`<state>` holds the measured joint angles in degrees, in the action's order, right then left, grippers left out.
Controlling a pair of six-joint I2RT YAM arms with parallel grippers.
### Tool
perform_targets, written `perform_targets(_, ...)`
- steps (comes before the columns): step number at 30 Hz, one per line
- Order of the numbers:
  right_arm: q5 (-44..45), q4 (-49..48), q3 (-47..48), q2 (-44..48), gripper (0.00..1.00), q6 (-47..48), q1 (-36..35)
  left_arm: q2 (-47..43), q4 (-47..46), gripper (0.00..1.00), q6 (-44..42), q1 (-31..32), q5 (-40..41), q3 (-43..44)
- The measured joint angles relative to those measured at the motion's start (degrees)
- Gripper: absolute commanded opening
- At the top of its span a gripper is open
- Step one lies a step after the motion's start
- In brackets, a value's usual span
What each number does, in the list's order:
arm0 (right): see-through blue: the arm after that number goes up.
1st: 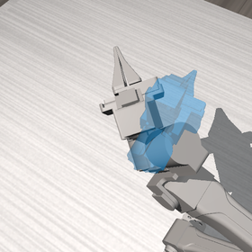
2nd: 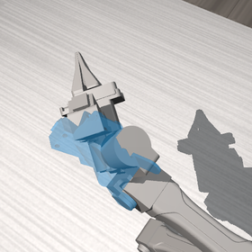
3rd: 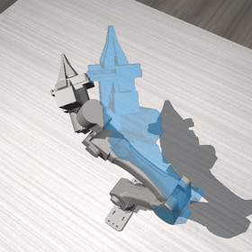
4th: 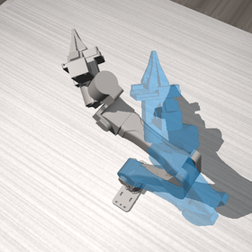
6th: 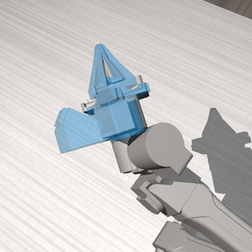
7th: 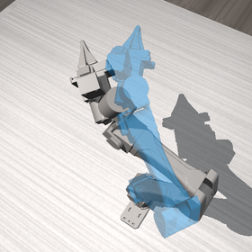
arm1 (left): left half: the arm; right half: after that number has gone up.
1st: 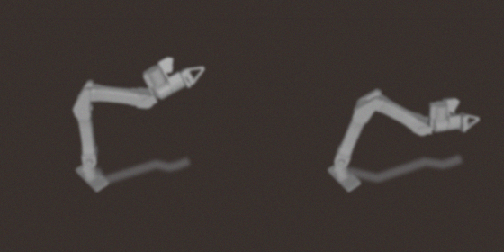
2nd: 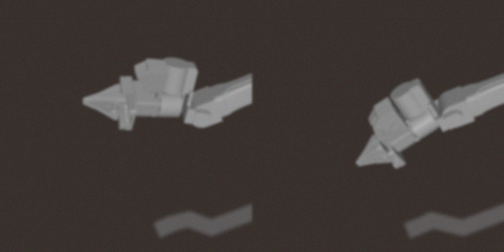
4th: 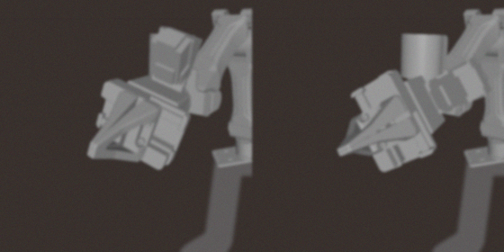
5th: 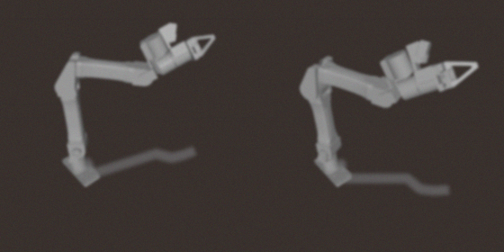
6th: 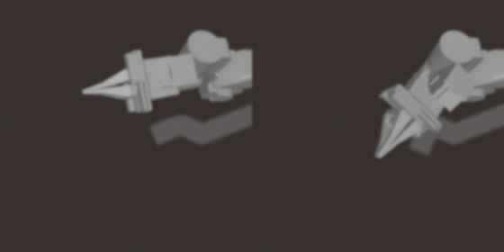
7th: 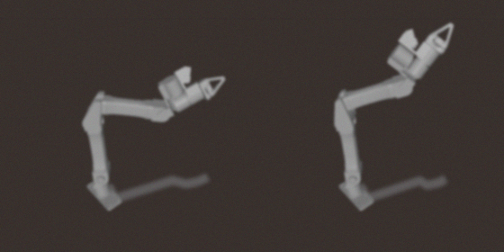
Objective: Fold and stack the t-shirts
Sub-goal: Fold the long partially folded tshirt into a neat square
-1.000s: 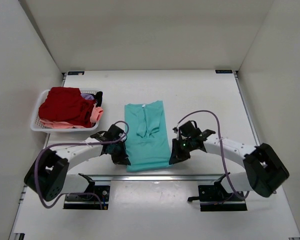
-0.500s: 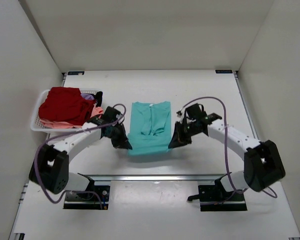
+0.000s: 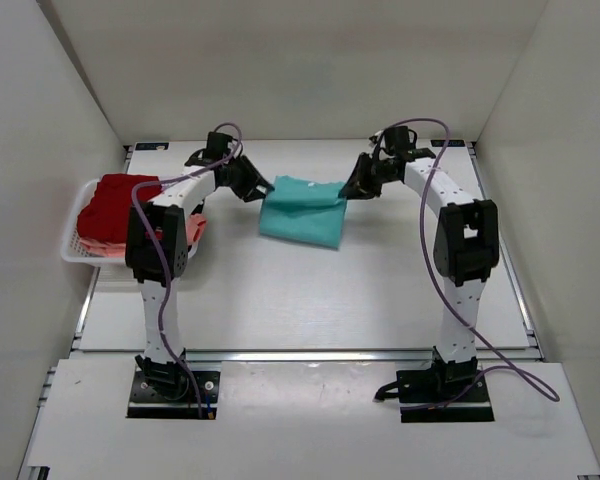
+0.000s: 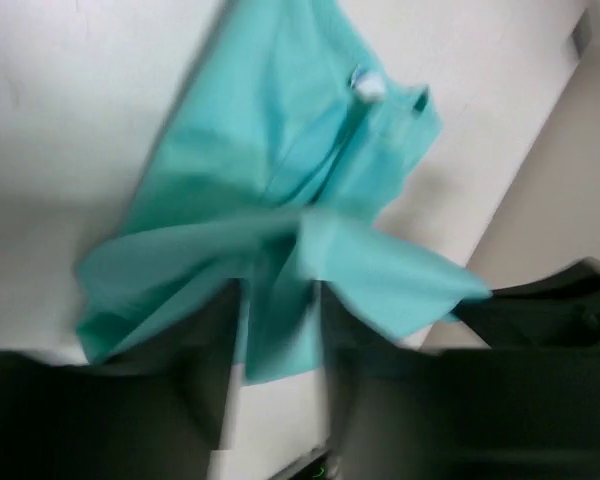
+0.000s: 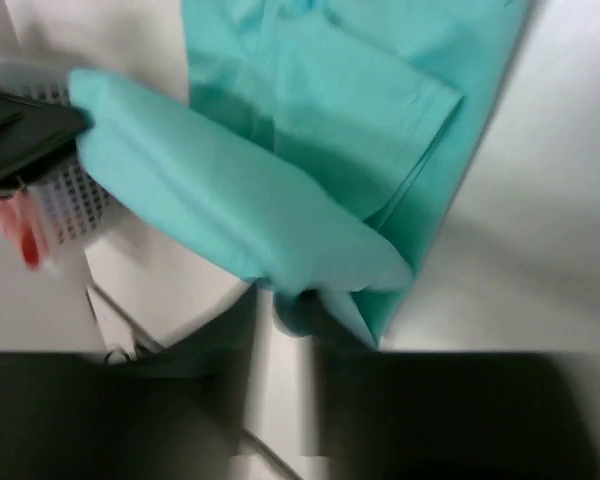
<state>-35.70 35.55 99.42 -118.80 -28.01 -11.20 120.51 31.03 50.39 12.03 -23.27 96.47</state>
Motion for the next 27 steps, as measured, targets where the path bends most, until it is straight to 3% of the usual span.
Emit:
perform_targets(4,4.4,-4.3,7.1,-6.5,0.40,-3.6,2.3,8.6,-8.2,0.58,7.1,-2.8,-2.2,7.4)
perform_targets(5,5.6,-5.2,8.4,-7.5,0.42,-4.6,2.8,10.4,-9.8,0.66,8.4,-3.4,-2.6,9.4)
perform_targets(9,10.4,-8.1,8.7,-8.0,0.47,-6.3,4.0,11.5,-13.9,0.70,11.3,-4.0,-4.3,10.4)
perform_targets(19,11.4,-10.2,0.5,-6.9,0.58,-2.6,4.5,5.0,-19.4,0.69,10.9,-0.6,-5.4,-6.9)
perform_targets(27,12.0,-6.0,8.0,-12.1,0.66,0.9,0.5,-0.1,-19.0,0.67,11.2,1.3,-4.5,-17.8)
